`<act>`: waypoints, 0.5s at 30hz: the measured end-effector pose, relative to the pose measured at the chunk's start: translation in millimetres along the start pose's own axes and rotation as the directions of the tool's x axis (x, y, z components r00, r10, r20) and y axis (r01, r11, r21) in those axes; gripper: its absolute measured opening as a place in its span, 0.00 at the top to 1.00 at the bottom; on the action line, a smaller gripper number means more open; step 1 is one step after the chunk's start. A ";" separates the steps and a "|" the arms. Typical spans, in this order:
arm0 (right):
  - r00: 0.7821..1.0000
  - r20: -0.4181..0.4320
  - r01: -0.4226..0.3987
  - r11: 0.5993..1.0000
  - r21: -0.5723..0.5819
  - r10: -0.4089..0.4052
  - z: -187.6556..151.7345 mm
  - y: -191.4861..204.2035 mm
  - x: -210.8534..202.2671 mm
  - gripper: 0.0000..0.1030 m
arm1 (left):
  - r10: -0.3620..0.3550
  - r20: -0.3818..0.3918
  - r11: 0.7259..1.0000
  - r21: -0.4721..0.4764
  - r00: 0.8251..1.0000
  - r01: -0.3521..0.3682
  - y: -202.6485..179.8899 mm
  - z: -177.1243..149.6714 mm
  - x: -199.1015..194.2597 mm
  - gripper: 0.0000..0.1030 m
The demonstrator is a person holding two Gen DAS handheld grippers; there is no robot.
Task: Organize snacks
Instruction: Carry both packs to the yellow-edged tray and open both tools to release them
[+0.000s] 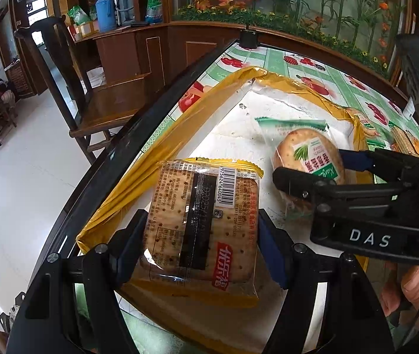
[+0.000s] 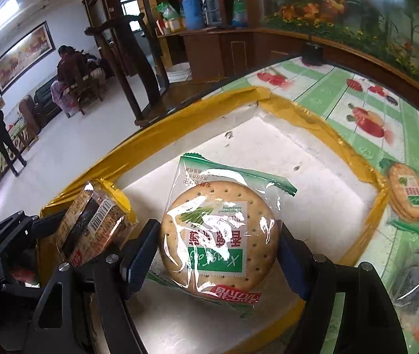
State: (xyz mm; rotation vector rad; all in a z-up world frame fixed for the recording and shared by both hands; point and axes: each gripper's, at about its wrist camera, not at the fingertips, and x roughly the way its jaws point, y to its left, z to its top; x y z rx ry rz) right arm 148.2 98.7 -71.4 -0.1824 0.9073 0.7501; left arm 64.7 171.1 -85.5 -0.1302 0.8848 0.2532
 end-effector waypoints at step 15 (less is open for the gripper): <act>0.989 0.146 0.004 0.993 0.115 -0.021 -24.5 -33.1 -76.2 0.12 | 0.090 0.042 0.996 0.013 0.995 -0.091 -5.4 0.7 -12.8 0.20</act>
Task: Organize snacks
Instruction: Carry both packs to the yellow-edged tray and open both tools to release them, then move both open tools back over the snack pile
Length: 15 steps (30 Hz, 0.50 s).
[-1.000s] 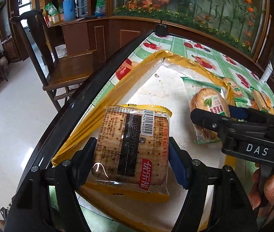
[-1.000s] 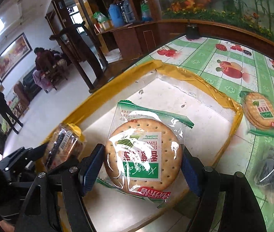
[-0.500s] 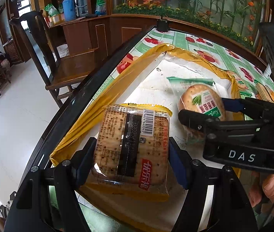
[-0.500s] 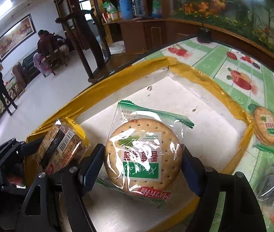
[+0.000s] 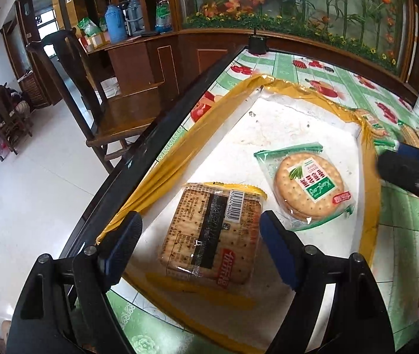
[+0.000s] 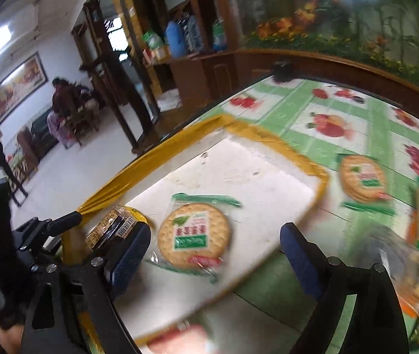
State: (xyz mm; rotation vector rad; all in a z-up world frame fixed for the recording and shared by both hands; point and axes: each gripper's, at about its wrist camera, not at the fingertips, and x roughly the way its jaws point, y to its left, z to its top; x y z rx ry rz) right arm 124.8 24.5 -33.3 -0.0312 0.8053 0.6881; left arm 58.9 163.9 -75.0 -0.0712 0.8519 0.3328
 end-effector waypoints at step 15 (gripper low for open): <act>0.987 0.062 0.133 0.974 0.182 -0.146 -54.6 -92.3 -91.3 0.09 | -0.061 0.063 0.997 0.051 0.996 0.058 -44.1 0.6 -39.4 0.20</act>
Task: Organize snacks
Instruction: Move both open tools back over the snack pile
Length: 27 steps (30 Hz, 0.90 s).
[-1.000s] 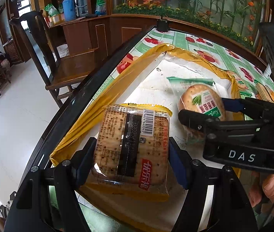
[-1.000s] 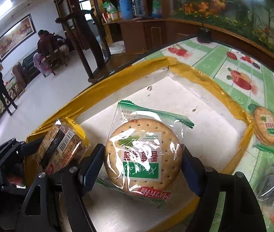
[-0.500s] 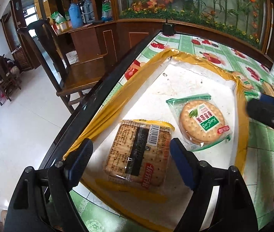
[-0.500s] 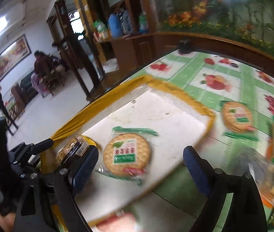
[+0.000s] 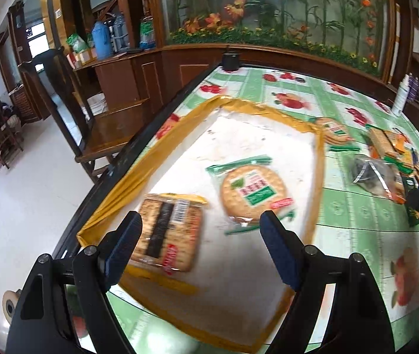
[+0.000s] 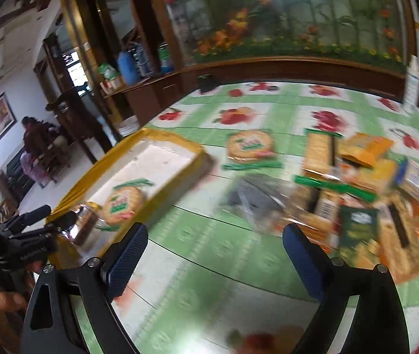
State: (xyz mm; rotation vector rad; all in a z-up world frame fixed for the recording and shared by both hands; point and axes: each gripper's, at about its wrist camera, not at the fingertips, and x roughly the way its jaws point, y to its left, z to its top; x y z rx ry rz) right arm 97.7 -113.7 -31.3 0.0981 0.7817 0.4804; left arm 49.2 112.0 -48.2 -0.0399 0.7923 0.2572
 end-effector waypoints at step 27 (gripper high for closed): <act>0.978 -0.023 0.208 0.969 0.133 -0.207 -47.5 -125.7 -42.9 0.06 | -0.267 -0.078 0.956 0.106 0.961 0.274 -142.7 20.7 17.6 0.20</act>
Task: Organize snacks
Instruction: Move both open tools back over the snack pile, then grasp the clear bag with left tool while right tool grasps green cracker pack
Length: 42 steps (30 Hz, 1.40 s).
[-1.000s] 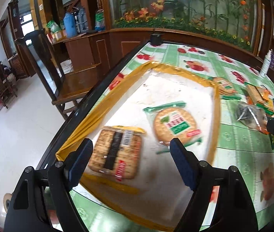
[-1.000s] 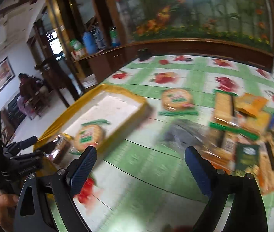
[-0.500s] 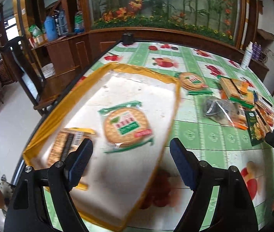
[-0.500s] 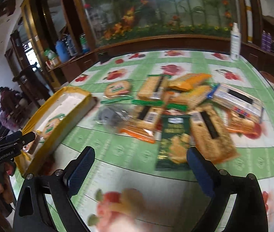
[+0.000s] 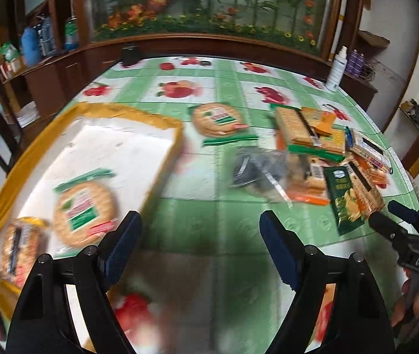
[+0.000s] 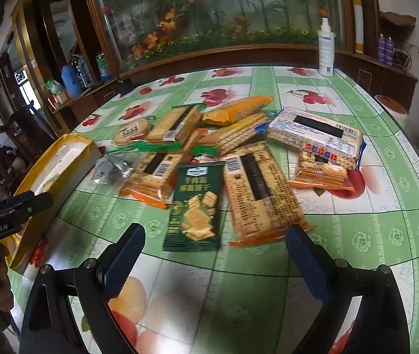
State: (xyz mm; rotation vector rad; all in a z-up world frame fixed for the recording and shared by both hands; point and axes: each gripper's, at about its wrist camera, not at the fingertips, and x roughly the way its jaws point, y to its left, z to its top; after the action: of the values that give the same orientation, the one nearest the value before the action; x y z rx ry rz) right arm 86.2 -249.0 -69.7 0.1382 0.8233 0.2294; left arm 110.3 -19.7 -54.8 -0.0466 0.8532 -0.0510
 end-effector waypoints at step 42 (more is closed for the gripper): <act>0.996 -0.084 -0.045 0.995 -0.090 0.037 24.0 35.2 62.8 0.28 | -0.229 -0.052 0.963 0.133 0.972 0.234 -45.6 46.6 77.5 0.17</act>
State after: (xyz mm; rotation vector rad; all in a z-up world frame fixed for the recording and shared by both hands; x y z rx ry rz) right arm 139.9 -199.7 -90.7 0.0596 0.8905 0.3128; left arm 195.0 -69.1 -79.7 -0.0151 0.8749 -0.3321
